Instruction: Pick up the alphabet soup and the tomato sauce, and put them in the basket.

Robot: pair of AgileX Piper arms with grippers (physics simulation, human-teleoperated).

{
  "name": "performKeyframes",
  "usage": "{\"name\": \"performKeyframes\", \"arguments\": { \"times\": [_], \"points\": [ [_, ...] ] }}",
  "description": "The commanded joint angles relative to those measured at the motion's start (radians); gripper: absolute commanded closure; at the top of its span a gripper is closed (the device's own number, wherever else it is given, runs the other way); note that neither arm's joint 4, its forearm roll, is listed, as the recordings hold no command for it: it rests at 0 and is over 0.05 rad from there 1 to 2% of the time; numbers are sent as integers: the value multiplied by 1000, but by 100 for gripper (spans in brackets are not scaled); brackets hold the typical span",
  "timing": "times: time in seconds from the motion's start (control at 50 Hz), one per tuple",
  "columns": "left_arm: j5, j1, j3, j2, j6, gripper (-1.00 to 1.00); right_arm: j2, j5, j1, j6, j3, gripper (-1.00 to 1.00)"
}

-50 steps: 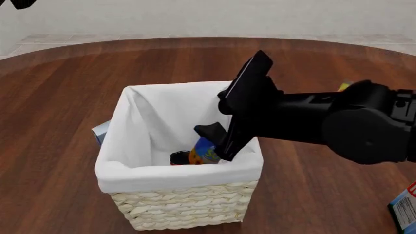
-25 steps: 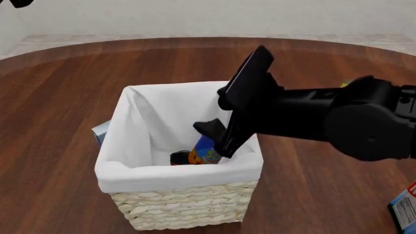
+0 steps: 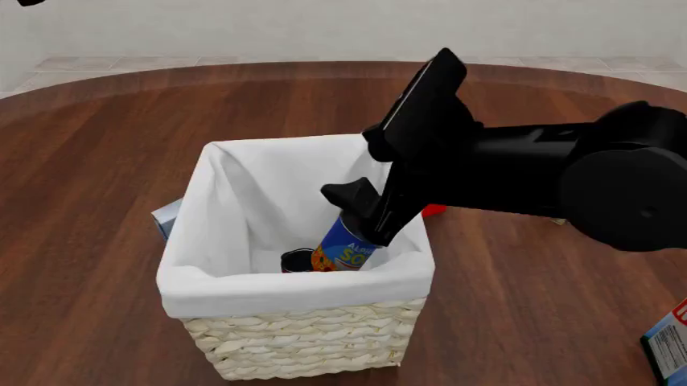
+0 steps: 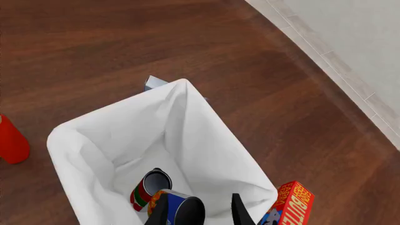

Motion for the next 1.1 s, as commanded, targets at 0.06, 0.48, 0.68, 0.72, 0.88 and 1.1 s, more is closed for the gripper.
{"name": "performKeyframes", "arguments": {
  "times": [0.06, 0.48, 0.68, 0.72, 0.88, 1.1],
  "points": [
    [-2, -3, 0, -1, 0, -100, -26, 26, 2, -8, -19, -100],
    [-3, -3, 3, -6, -2, -100, -44, 40, -3, -7, -37, -100],
    [-4, -3, 6, -6, -2, -100, -61, 50, -1, -4, -45, -100],
    [-3, -3, 5, -4, -1, -100, -67, 54, -2, -1, -48, -100],
    [-4, -4, 3, -1, -1, -100, -84, 68, -2, 2, -61, -100],
    [-4, -6, -3, 5, 0, -100, -103, 83, -9, 5, -82, -100]
  ]
}}
